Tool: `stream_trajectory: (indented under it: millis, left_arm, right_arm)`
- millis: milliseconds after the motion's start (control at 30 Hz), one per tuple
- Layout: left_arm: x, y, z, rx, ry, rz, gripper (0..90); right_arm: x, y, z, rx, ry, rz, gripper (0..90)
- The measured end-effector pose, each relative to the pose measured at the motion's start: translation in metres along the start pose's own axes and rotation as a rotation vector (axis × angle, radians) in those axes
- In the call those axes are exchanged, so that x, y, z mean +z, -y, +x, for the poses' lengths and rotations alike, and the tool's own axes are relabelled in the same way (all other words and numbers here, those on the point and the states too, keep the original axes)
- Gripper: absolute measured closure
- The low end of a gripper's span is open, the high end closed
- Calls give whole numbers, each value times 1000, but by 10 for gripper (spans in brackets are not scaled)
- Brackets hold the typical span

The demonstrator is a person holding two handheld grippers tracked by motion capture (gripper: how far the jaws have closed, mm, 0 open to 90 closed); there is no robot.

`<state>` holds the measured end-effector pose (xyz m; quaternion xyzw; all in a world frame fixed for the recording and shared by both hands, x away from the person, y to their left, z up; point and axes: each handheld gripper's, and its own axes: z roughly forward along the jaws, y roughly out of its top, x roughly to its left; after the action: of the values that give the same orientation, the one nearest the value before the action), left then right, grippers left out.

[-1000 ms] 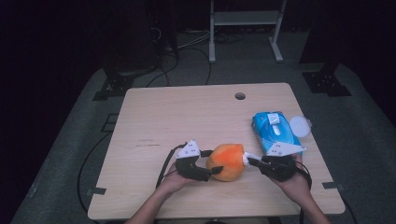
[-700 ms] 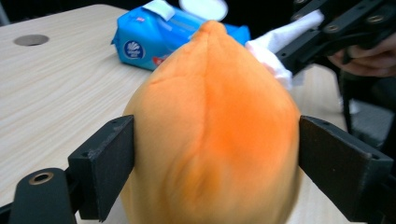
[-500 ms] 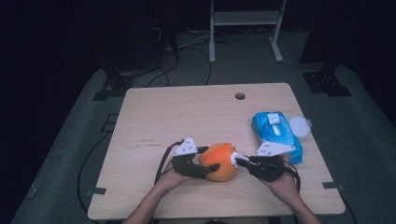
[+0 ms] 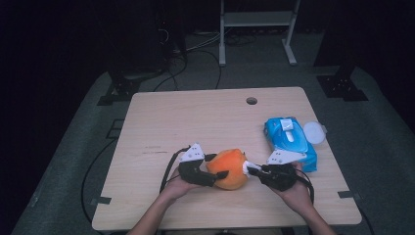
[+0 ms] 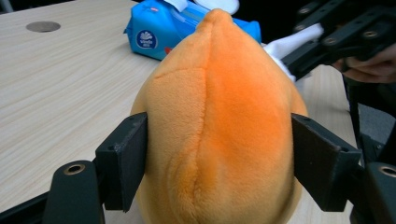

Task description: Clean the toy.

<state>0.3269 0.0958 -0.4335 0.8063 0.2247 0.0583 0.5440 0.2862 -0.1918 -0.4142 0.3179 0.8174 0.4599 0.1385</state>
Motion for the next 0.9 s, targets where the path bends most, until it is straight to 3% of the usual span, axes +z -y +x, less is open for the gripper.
stream_trajectory:
  millis: [133,233,467,700,833,900]
  left_arm:
    - [-2,2,5,-27,-8,-4,259]
    - [-3,2,7,-20,-7,1,263]
    - [-7,3,14,-54,-5,-9,265]
    - [-11,3,16,-61,-14,-16,269]
    - [-13,3,17,-61,-16,-16,269]
    - [-13,3,17,-60,-13,-16,268]
  right_arm:
    - [-2,-5,8,-29,7,-20,822]
    - [-1,-5,8,-27,-3,-16,822]
    - [6,5,-1,-24,0,63,818]
    - [-4,14,-11,-10,26,88,792]
    - [-14,21,-23,28,26,97,626]
    - [-14,22,-26,39,19,104,599]
